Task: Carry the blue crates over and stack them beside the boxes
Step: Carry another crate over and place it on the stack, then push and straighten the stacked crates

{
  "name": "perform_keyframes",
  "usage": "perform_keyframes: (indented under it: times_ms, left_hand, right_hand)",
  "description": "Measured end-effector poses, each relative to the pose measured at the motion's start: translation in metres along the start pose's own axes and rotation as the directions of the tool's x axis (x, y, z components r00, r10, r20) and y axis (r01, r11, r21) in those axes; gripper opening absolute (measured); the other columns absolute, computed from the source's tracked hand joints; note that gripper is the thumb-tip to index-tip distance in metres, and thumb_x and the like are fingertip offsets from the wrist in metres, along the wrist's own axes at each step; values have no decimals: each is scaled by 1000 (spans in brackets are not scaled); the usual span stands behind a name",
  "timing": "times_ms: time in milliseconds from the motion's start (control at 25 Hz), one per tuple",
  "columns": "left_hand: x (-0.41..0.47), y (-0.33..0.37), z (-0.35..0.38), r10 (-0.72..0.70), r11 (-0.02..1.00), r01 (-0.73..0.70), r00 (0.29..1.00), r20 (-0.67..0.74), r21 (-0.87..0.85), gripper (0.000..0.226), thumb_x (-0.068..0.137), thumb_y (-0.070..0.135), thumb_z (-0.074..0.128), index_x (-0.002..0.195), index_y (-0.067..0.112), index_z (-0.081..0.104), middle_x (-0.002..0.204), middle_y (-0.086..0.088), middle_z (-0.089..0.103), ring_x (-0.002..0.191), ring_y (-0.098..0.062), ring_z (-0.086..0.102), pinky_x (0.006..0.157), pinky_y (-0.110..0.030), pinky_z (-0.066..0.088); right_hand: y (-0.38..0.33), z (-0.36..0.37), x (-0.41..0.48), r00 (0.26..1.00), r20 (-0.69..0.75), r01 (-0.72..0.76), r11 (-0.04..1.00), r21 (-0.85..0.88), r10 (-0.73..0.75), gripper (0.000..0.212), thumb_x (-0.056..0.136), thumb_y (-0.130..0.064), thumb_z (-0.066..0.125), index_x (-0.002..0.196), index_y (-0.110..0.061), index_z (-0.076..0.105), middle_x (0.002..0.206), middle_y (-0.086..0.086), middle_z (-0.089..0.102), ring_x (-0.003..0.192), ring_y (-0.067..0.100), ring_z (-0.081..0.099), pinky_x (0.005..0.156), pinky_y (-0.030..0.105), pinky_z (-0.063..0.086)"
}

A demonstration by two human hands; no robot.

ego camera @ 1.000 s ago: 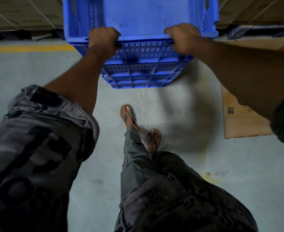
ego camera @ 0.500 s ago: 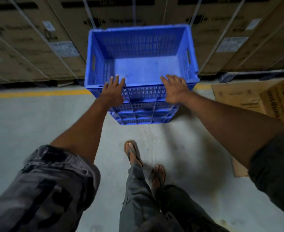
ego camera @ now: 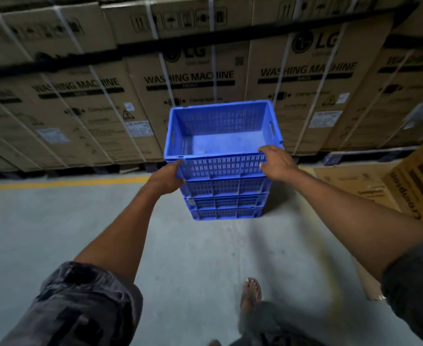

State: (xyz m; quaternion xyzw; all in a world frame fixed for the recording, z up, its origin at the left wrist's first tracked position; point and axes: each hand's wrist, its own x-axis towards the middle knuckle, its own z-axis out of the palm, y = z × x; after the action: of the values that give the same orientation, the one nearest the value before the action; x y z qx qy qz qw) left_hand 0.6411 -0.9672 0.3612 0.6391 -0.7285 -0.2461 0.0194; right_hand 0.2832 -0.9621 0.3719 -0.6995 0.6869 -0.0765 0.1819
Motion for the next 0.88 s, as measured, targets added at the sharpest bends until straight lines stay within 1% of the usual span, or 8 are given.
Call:
perform_keyframes:
  times_ms: [120, 280, 480, 560, 640, 720, 800, 880]
  left_hand:
    - [-15, 14, 0, -29, 979, 8, 994, -101, -202, 71, 90, 28, 69, 152, 17, 34, 148, -9, 48, 131, -30, 50, 103, -44, 46]
    - [-23, 17, 24, -67, 931, 37, 995, -69, -364, 67, 91, 29, 69, 149, 13, 39, 150, -8, 46, 136, -25, 46, 106, -39, 43]
    - [74, 7, 27, -182, 969, 119, 934, -306, -215, 66, 90, 65, 51, 143, 27, 44, 151, -3, 43, 136, -28, 44, 109, -52, 37]
    - [127, -1, 36, -236, 970, 194, 902, -362, -150, 66, 91, 69, 42, 145, 31, 41, 159, -2, 30, 147, -28, 27, 115, -55, 22]
    - [160, -6, 62, -241, 968, 245, 842, -483, -56, 62, 95, 68, 35, 143, 31, 48, 159, -2, 33, 148, -31, 25, 116, -57, 20]
    - [179, -9, 94, -188, 963, 267, 784, -592, 48, 59, 99, 66, 27, 139, 32, 53, 154, -1, 41, 146, -31, 31, 116, -56, 22]
    - [184, -13, 108, -184, 960, 273, 780, -599, 62, 60, 100, 66, 20, 145, 35, 45, 159, 2, 34, 150, -25, 23, 119, -52, 14]
    - [175, -16, 115, -171, 972, 236, 743, -647, 14, 58, 101, 62, 27, 150, 31, 38, 162, -1, 26, 151, -23, 18, 120, -48, 9]
  right_hand:
    - [-15, 7, -16, 998, -57, 27, 997, 72, -22, 54, 92, -31, 63, 141, -18, 46, 148, 6, 46, 135, 29, 43, 110, 42, 39]
    - [-10, 27, -20, 998, -47, 35, 997, 69, -32, 53, 95, -43, 59, 140, -17, 49, 149, 8, 44, 137, 30, 38, 111, 44, 36]
    - [42, 33, 60, 986, -169, -23, 994, -106, 5, 57, 96, -58, 45, 140, -22, 50, 160, 12, 26, 147, 31, 20, 115, 49, 26]
    - [62, 44, 103, 988, -145, -68, 985, -159, 45, 61, 96, -65, 35, 143, -29, 45, 163, 10, 15, 150, 31, 8, 117, 53, 18]
    - [80, 63, 129, 988, -139, -90, 981, -173, 66, 64, 93, -70, 26, 141, -33, 46, 164, 9, 13, 151, 33, 2, 117, 57, 18]
    - [92, 83, 143, 977, -210, -75, 974, -212, 29, 60, 93, -67, 25, 132, -31, 54, 160, 10, 24, 150, 38, 9, 112, 60, 25]
    - [92, 98, 139, 939, -343, -94, 965, -243, 5, 52, 98, -63, 29, 132, -31, 53, 158, 11, 30, 147, 37, 18, 110, 57, 27]
    - [81, 115, 122, 878, -478, -126, 967, -220, 5, 48, 100, -58, 38, 136, -30, 50, 154, 9, 35, 143, 33, 27, 110, 51, 25]
